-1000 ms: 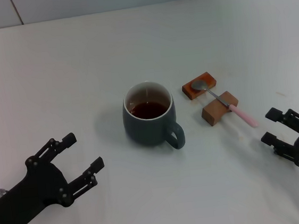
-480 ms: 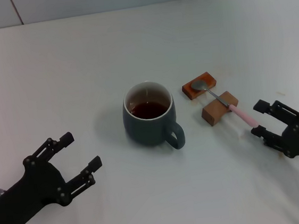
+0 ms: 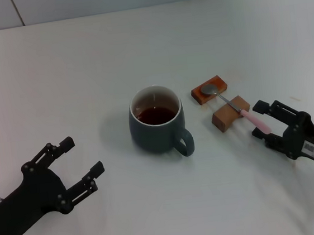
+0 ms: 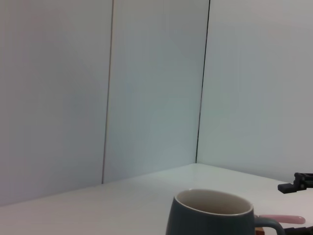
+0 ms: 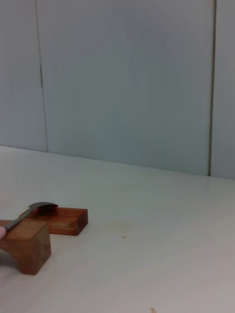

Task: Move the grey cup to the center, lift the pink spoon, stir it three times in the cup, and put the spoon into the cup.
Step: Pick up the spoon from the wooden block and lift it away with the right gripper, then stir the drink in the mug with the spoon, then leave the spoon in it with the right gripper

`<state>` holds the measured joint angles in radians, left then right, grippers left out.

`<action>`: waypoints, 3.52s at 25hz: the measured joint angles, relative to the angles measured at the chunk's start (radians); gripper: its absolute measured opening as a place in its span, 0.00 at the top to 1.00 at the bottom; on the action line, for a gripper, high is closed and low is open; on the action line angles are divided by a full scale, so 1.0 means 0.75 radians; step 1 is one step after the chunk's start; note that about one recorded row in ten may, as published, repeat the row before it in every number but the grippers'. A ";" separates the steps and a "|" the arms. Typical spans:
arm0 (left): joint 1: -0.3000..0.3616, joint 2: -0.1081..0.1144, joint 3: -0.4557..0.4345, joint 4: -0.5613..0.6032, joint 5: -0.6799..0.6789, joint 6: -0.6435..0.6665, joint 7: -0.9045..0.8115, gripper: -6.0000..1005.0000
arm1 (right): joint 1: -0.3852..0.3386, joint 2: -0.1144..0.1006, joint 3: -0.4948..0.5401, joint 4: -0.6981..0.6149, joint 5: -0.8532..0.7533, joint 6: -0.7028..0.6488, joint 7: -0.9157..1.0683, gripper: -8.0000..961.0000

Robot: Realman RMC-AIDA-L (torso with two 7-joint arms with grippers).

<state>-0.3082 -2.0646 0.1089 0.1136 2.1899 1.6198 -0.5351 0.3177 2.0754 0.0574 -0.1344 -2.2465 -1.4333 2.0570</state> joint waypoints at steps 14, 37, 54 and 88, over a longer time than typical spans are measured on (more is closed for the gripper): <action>0.000 0.002 0.000 0.002 -0.008 0.000 0.004 0.18 | 0.035 0.000 -0.005 0.031 -0.002 0.049 0.000 0.17; 0.000 0.004 -0.014 0.002 -0.010 0.004 -0.001 0.18 | 0.024 0.000 0.011 0.042 0.008 0.063 0.014 0.75; 0.016 0.002 -0.014 0.002 -0.009 0.004 0.008 0.18 | 0.097 0.006 0.083 0.078 0.073 -0.140 -1.415 0.87; -0.005 0.003 -0.035 0.006 -0.009 -0.004 -0.001 0.18 | 0.536 -0.097 -0.842 -1.103 0.092 -0.666 -0.530 0.87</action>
<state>-0.3120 -2.0624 0.0827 0.1182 2.1829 1.6164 -0.5360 0.7197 2.0029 -0.5741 -0.9613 -2.1775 -1.9325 1.6597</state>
